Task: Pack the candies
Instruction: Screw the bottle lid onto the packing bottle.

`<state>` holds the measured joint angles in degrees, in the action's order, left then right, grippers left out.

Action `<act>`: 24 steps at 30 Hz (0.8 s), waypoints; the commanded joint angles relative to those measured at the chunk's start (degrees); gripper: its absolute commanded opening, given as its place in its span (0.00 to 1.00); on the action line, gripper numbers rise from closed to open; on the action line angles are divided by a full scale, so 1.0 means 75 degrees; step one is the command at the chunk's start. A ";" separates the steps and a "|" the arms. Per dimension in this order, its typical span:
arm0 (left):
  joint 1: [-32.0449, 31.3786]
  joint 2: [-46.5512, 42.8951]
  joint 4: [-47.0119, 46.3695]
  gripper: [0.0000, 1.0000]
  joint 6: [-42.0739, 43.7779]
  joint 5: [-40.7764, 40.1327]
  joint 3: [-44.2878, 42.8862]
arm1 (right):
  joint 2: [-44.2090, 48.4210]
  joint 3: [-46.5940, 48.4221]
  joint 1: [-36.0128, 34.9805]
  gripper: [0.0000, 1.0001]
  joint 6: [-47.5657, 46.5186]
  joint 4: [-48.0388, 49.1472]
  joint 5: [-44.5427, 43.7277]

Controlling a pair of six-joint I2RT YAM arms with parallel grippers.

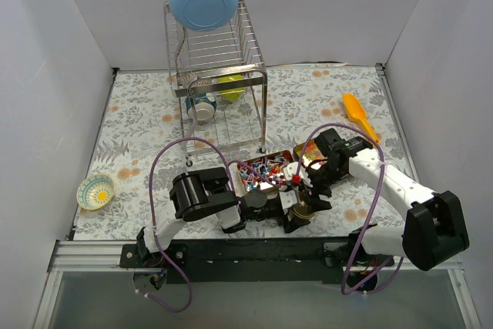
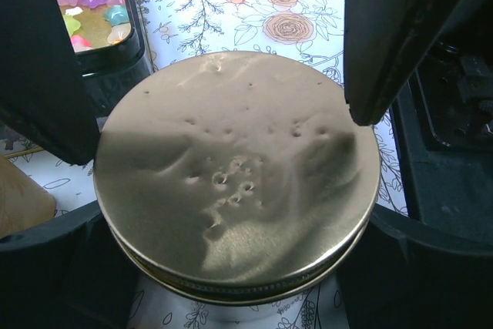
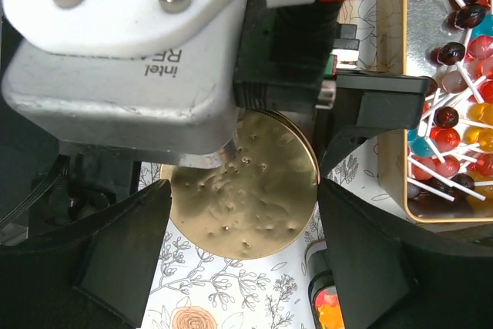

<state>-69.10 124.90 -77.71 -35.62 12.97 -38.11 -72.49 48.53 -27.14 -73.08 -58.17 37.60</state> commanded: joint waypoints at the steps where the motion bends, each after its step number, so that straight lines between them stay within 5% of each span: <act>1: 0.0061 0.0409 -0.1123 0.00 -0.0068 -0.0429 0.0323 | -0.0015 -0.0236 -0.0050 0.84 -0.0112 -0.0224 0.0073; 18: 0.0120 0.0573 -0.1088 0.00 -0.0126 -0.0827 0.0171 | 0.1590 -0.1197 -0.0038 0.84 0.0240 -0.1116 -0.0807; 24: 0.0178 0.0550 -0.1088 0.00 -0.0161 -0.0862 0.0182 | 0.1065 -0.1303 -0.0038 0.85 0.0089 -0.1173 -0.1333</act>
<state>-70.26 125.36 -77.71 -35.62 12.99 -39.27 -61.32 41.54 -27.11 -73.21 -56.75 33.56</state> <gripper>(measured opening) 0.819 0.851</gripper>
